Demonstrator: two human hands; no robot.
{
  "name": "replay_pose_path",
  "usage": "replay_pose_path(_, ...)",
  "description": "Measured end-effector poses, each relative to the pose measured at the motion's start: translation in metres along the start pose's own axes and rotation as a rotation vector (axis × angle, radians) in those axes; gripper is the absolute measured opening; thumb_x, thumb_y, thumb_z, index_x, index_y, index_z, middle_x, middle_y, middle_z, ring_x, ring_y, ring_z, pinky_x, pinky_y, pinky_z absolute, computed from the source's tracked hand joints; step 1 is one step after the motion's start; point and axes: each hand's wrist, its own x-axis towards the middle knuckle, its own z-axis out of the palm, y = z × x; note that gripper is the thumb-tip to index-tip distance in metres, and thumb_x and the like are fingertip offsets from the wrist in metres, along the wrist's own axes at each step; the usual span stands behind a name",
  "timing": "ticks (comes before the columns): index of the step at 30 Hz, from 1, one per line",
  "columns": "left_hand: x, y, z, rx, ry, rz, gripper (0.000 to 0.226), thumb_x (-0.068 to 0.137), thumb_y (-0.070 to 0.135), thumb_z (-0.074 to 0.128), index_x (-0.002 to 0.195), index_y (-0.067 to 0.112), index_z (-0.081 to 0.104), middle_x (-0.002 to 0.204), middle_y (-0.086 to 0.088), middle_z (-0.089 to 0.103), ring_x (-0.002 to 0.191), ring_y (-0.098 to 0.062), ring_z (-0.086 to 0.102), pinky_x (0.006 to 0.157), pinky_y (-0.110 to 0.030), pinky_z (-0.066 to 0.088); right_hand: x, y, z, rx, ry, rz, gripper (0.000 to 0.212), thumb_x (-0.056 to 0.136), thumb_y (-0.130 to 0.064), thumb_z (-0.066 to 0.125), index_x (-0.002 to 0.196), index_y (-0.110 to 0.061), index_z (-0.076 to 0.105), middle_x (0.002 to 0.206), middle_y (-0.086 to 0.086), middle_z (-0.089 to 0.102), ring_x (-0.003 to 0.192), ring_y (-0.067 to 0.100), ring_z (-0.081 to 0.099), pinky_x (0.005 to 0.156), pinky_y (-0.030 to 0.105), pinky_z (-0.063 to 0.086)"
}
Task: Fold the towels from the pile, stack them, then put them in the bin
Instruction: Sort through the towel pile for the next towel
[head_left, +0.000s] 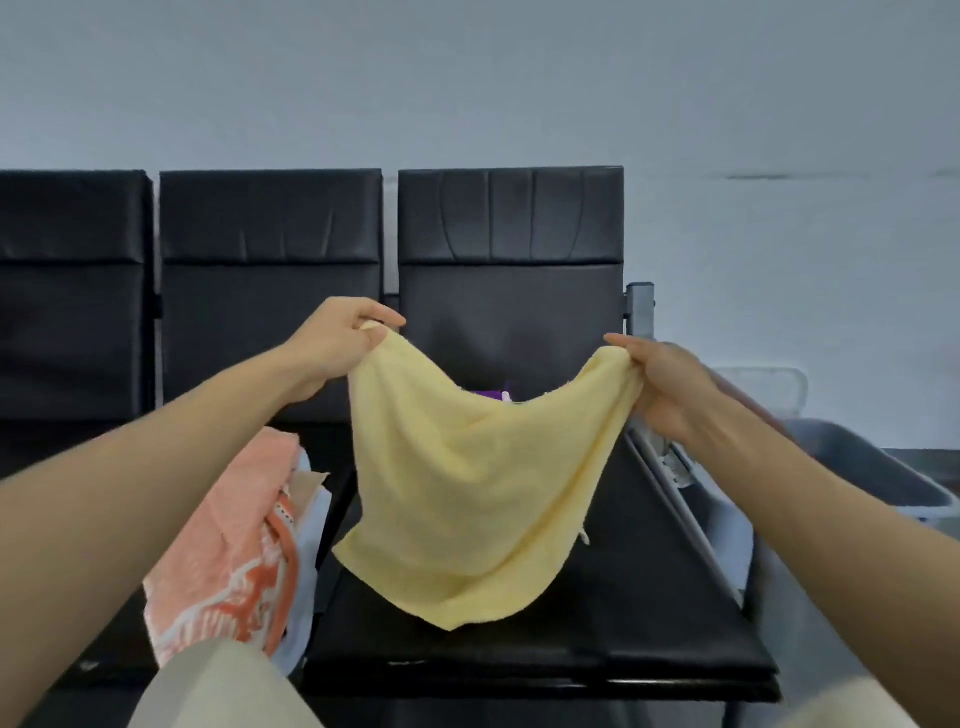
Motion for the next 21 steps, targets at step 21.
replay_pose_path(21,-0.048,0.114,-0.068,-0.044,-0.308,-0.167,0.040,0.084,0.038,0.069,0.116,0.015,0.068,0.117,0.005,0.065,0.107,-0.010,0.060,0.090,-0.025,0.045,-0.060,-0.122,-0.035,-0.295,0.058,-0.317,0.022,0.097,-0.015,0.054,0.085,-0.019,0.073,0.111,0.001,0.064,0.104,0.019,0.056,0.083,0.032,0.051)
